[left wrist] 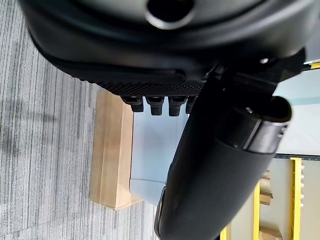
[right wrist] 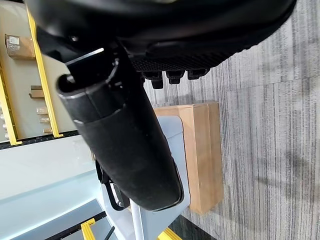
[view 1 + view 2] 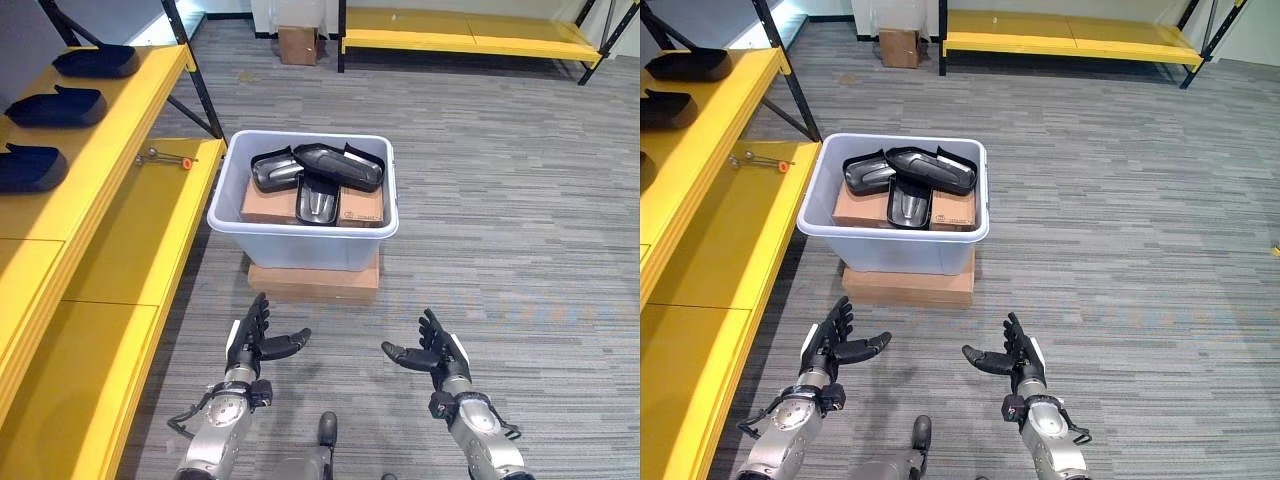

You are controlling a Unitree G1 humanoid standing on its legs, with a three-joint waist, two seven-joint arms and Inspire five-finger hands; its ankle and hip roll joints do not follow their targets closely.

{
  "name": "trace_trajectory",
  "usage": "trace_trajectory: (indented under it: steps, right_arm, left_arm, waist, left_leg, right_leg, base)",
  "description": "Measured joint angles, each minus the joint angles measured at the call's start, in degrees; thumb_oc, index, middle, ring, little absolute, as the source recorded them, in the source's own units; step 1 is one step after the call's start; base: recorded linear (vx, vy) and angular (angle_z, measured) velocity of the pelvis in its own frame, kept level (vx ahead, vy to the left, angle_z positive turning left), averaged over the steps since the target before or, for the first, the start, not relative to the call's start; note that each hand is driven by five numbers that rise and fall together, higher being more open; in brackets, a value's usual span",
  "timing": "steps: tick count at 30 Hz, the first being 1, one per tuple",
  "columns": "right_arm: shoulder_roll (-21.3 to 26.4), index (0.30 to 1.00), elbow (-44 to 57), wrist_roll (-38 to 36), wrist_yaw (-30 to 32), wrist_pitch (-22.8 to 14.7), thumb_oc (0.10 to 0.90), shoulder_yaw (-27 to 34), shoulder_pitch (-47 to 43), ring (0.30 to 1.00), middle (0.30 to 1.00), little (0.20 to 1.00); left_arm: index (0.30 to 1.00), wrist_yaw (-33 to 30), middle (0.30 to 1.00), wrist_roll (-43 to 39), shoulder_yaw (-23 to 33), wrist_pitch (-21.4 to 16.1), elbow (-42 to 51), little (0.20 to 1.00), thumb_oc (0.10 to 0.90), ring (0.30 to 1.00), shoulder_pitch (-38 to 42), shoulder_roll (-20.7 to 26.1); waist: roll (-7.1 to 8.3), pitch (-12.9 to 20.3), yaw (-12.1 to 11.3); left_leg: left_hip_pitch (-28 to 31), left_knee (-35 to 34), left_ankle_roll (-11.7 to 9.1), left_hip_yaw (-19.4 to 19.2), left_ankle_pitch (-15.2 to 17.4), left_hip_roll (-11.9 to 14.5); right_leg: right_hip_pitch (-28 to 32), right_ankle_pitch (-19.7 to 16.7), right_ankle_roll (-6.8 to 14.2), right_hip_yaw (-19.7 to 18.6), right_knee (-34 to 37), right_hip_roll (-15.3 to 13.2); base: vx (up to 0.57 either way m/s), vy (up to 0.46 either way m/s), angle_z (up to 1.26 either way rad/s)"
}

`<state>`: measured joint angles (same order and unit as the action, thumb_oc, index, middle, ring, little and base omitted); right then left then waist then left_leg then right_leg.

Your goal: Move parts from the plastic box to the shelf.

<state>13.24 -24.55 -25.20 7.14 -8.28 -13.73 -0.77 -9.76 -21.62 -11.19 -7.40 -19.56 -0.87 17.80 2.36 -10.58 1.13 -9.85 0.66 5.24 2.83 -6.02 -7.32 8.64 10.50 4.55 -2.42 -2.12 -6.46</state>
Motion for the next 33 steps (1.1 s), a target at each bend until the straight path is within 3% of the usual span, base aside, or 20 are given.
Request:
trace_trajectory:
  steps: [3, 4, 5, 7, 8, 10, 11, 12, 13, 15, 17, 21, 22, 27, 33]
  right_arm:
    - [0.1, 1.0, 0.1, 0.0, 0.0, 0.0, 0.9, 0.6, -0.2, 1.0, 1.0, 1.0]
    - [0.3, 1.0, 0.2, 0.0, 0.0, 0.1, 0.9, 1.0, 0.4, 1.0, 1.0, 1.0]
    - [0.7, 1.0, 0.2, 0.0, 0.2, 0.1, 0.9, 1.2, 1.9, 1.0, 1.0, 1.0]
    - [0.1, 1.0, 0.8, 0.0, 0.3, -0.2, 0.9, 0.1, 2.7, 1.0, 1.0, 1.0]
    - [1.1, 1.0, 1.9, 0.0, 0.2, -0.1, 0.9, 0.9, 3.4, 1.0, 1.0, 1.0]
    - [0.8, 1.0, 1.9, 0.3, 0.0, 0.9, 0.9, 0.7, 4.8, 1.0, 1.0, 1.0]
    - [0.8, 1.0, 2.0, 0.4, -0.4, 1.3, 0.9, 0.4, 5.4, 1.0, 1.0, 1.0]
    - [1.2, 1.0, 2.1, 0.5, -0.7, 1.3, 0.9, 0.3, 5.3, 1.0, 1.0, 1.0]
    - [1.3, 1.0, 2.3, 0.5, -1.0, 1.3, 0.9, 0.3, 5.2, 1.0, 1.0, 1.0]
    - [1.3, 1.0, 2.3, 0.5, -0.8, 1.3, 0.9, 0.4, 5.5, 1.0, 1.0, 1.0]
    - [1.5, 1.0, 2.3, 0.6, -0.9, 1.2, 0.9, 0.4, 4.8, 1.0, 1.0, 1.0]
    - [2.0, 1.0, 1.9, 2.3, -1.2, 1.2, 0.9, 0.3, 3.7, 1.0, 1.0, 1.0]
    - [2.4, 1.0, 1.9, 2.3, -1.2, 1.2, 0.9, 0.3, 3.4, 1.0, 1.0, 1.0]
    - [5.5, 1.0, 2.0, 2.5, -0.5, 0.8, 0.9, 0.8, -3.3, 1.0, 1.0, 1.0]
    - [5.3, 1.0, 1.9, 2.5, -0.4, 0.4, 0.9, 1.0, -4.5, 1.0, 1.0, 1.0]
  left_arm:
    - [1.0, 0.0, 1.0, 0.1, -0.4, 0.0, 0.0, 1.0, 0.9, 1.0, 0.3, -0.2]
    - [1.0, 0.1, 1.0, 0.1, -0.8, 0.1, -0.2, 1.0, 0.9, 1.0, 0.0, -0.6]
    - [1.0, 0.0, 1.0, 0.2, -1.6, 0.1, 0.0, 1.0, 0.9, 1.0, -0.2, -0.8]
    - [1.0, 0.1, 1.0, 0.6, -1.5, 0.0, 0.4, 1.0, 0.9, 1.0, -0.5, -0.5]
    - [1.0, 0.3, 1.0, 0.7, -2.0, 0.1, 0.3, 1.0, 0.9, 1.0, -0.5, -0.7]
    - [1.0, 0.1, 1.0, 1.8, -2.0, 0.6, 0.3, 1.0, 0.9, 1.0, -1.3, -1.0]
    - [1.0, 0.0, 1.0, 1.8, -1.8, 1.0, 0.3, 1.0, 0.9, 1.0, -1.7, -1.0]
    - [1.0, 0.3, 1.0, 1.7, -1.3, 0.9, 0.3, 1.0, 0.9, 1.0, -1.5, -0.8]
    - [1.0, 0.5, 1.0, 1.7, -0.9, 0.9, 0.3, 1.0, 0.9, 1.0, -1.0, -0.3]
    - [1.0, 1.1, 1.0, 1.8, -0.6, 0.9, -0.5, 1.0, 0.9, 1.0, -0.3, 0.1]
    - [1.0, 1.4, 1.0, 1.9, -0.2, 0.8, -1.2, 1.0, 0.9, 1.0, -1.3, -0.2]
    - [1.0, 1.4, 1.0, 2.2, 0.2, 1.0, -1.4, 1.0, 0.9, 1.0, -3.9, -1.6]
    - [1.0, 1.4, 1.0, 2.2, 0.2, 1.0, -1.4, 1.0, 0.9, 1.0, -3.9, -2.0]
    - [1.0, 1.3, 1.0, 2.2, -0.2, 0.8, -0.5, 1.0, 0.9, 1.0, -0.3, -3.5]
    - [1.0, 1.2, 1.0, 2.1, -0.5, 0.7, -0.4, 1.0, 0.9, 1.0, 2.7, -3.5]
  waist:
    - [-0.44, -0.1, 0.4]
    - [-1.62, -0.1, 0.5]
    - [-2.12, -0.1, 1.0]
    - [-2.92, -0.9, 2.1]
    - [-3.96, -1.4, 3.1]
    - [-4.25, -1.7, 2.8]
    - [-5.01, -2.1, 2.6]
    - [-6.12, -2.9, 3.3]
    - [-5.79, -3.4, 3.5]
    - [-3.45, -4.0, 3.5]
    - [-2.45, -3.9, 3.2]
    - [-2.32, -3.8, 2.7]
    - [-2.57, -3.7, 2.5]
    - [-3.3, -3.2, 1.9]
    - [-3.4, -3.1, 2.0]
  left_leg:
    - [-0.1, 1.3, 0.4, -1.0, 1.6, 0.2]
    - [0.4, 1.2, 0.4, -0.4, 1.5, 1.3]
    - [1.8, 1.5, 1.8, 0.0, 3.1, 1.4]
    - [0.5, 4.8, 3.0, -3.1, 3.8, 0.1]
    - [1.0, 4.7, 2.7, -2.8, 5.4, 0.9]
    - [2.5, 4.8, 3.2, -4.1, 6.6, 0.6]
    - [3.6, 4.3, 3.5, -4.5, 7.1, 0.9]
    - [4.0, 3.8, 2.7, -4.4, 7.4, 2.2]
    - [4.2, 3.4, 2.1, -4.1, 7.3, 2.4]
    - [5.8, 2.9, 0.7, -4.1, 7.0, 1.3]
    - [6.8, 2.8, 0.4, -4.2, 8.7, 1.1]
    - [11.3, 2.1, -2.5, -2.5, 10.5, 2.6]
    - [12.0, 2.2, -3.1, -2.3, 11.1, 3.3]
    - [11.9, 2.2, -5.4, -2.4, 12.1, 8.0]
    - [12.2, 2.0, -6.0, -2.1, 11.8, 9.3]
  right_leg:
    - [-2.0, 1.0, 1.3, 0.1, -4.8, 0.6]
    - [-4.3, 1.8, 1.6, 0.5, -10.0, 1.2]
    - [-9.2, 3.0, 2.0, -0.1, -21.0, 1.5]
    - [-18.9, -1.2, 1.4, 0.7, -39.6, 1.3]
    - [-22.4, -1.0, 1.6, 2.5, -45.5, -0.4]
    - [-24.8, 2.4, 0.5, 6.2, -43.0, -3.1]
    - [-26.4, 3.5, -0.9, 11.7, -39.4, -5.1]
    - [-28.3, 2.6, 0.0, 12.5, -28.2, -2.3]
    - [-28.6, 0.9, 0.5, 11.0, -20.2, -0.6]
    - [-28.6, -3.7, -0.6, 10.9, -11.5, -0.7]
    - [-27.1, -9.8, -0.3, 11.0, -3.6, -0.8]
    - [-21.3, -20.7, -2.2, 14.0, 0.9, -0.2]
    - [-20.5, -21.6, -3.1, 14.2, 1.4, 0.7]
    - [-19.0, -20.3, -7.1, 15.6, 3.1, 5.5]
    - [-18.1, -18.8, -7.8, 16.3, 3.7, 6.7]
  base:
    - [0.06, 0.225, -0.12]
    - [-0.04, 0.335, -0.13]
    - [-0.04, 0.334, -0.08]
    - [0.06, 0.238, 0.0]
    - [0.17, 0.176, 0.08]
    - [0.19, 0.07, -0.29]
    - [0.25, -0.059, -0.51]
    - [0.2, -0.065, -0.23]
    - [0.19, -0.091, 0.05]
    - [0.16, -0.088, 0.22]
    - [0.17, -0.105, 0.05]
    - [0.15, -0.12, 0.1]
    - [0.09, -0.089, 0.22]
    - [0.13, -0.146, -0.03]
    - [0.1, -0.079, 0.07]
